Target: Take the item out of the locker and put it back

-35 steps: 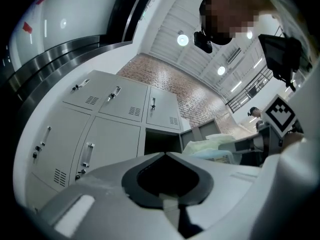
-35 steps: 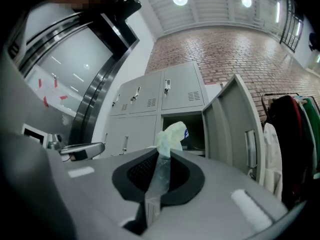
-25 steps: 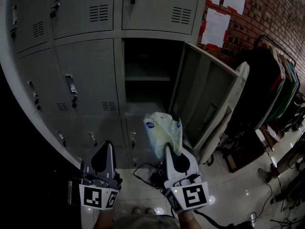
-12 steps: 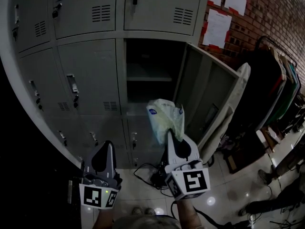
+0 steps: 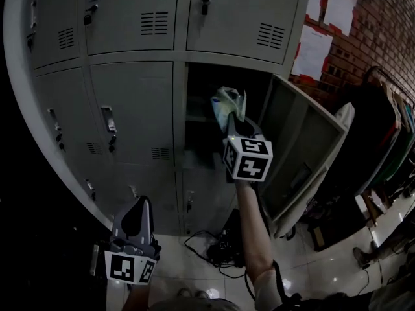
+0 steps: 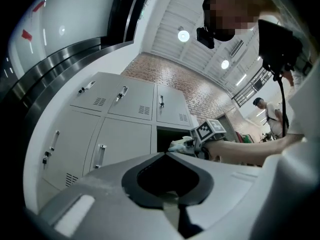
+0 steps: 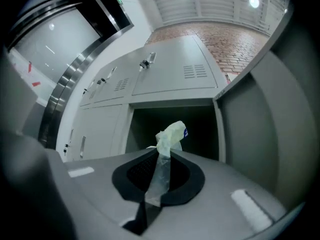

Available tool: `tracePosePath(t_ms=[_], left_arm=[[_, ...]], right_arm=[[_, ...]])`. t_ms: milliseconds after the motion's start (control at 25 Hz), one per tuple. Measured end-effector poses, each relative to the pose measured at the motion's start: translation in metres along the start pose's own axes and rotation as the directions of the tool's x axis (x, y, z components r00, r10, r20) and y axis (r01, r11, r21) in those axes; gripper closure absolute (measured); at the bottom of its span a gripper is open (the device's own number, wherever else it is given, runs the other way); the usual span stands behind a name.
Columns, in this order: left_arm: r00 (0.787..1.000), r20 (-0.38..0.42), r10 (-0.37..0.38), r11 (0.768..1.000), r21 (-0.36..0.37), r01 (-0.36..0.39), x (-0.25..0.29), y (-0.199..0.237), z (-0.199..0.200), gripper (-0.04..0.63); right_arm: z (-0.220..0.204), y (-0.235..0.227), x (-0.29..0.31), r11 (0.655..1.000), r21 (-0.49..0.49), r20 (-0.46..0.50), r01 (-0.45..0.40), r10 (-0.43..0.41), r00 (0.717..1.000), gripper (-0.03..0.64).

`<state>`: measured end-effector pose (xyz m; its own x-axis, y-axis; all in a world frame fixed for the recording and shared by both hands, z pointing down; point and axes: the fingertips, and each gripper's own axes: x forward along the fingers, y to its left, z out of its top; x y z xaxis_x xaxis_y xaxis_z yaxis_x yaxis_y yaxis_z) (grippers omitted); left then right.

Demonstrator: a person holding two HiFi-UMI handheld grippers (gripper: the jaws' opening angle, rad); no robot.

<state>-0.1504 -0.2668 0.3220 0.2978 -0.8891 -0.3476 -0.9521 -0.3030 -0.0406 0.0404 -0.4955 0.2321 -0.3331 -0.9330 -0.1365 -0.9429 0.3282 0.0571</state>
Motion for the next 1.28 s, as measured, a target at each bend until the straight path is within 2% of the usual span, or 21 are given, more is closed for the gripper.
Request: tracePosePath(t_ms=[320, 720, 800, 840, 920, 960, 1280], left_arm=[[0.997, -0.023, 0.071, 0.997, 0.025, -0.071, 0.015, 0.034, -0.013, 0.589], [0.991, -0.034, 0.126, 0.992, 0.029, -0.125, 0.018, 0.051, -0.020, 0.589], [0.991, -0.037, 0.125, 0.992, 0.023, -0.124, 0.018, 0.049, -0.021, 0.589], [0.992, -0.036, 0.124, 0.992, 0.023, -0.123, 0.018, 0.048, -0.021, 0.589], [0.992, -0.032, 0.120, 0.993, 0.027, -0.119, 0.019, 0.046, -0.019, 0.589], [0.993, -0.029, 0.119, 0.993, 0.027, -0.118, 0.019, 0.046, -0.018, 0.589], [0.994, -0.022, 0.111, 0.994, 0.020, -0.111, 0.017, 0.039, -0.016, 0.589]], right_arm=[[-0.017, -0.029, 0.101, 0.998, -0.063, -0.101, 0.008, -0.014, 0.995, 0.611], [-0.044, -0.026, 0.135, 0.995, -0.099, -0.187, -0.011, -0.008, 0.982, 0.606], [-0.047, -0.028, 0.133, 0.995, -0.097, -0.198, 0.004, -0.023, 0.980, 0.565], [-0.047, -0.029, 0.133, 0.996, -0.086, -0.195, 0.008, -0.024, 0.980, 0.503], [-0.045, -0.030, 0.132, 0.999, -0.053, -0.176, 0.002, -0.011, 0.984, 0.322], [-0.043, -0.030, 0.131, 0.999, -0.042, -0.167, -0.002, -0.005, 0.986, 0.284], [-0.033, -0.029, 0.123, 0.999, -0.034, -0.135, -0.033, 0.028, 0.990, 0.278]])
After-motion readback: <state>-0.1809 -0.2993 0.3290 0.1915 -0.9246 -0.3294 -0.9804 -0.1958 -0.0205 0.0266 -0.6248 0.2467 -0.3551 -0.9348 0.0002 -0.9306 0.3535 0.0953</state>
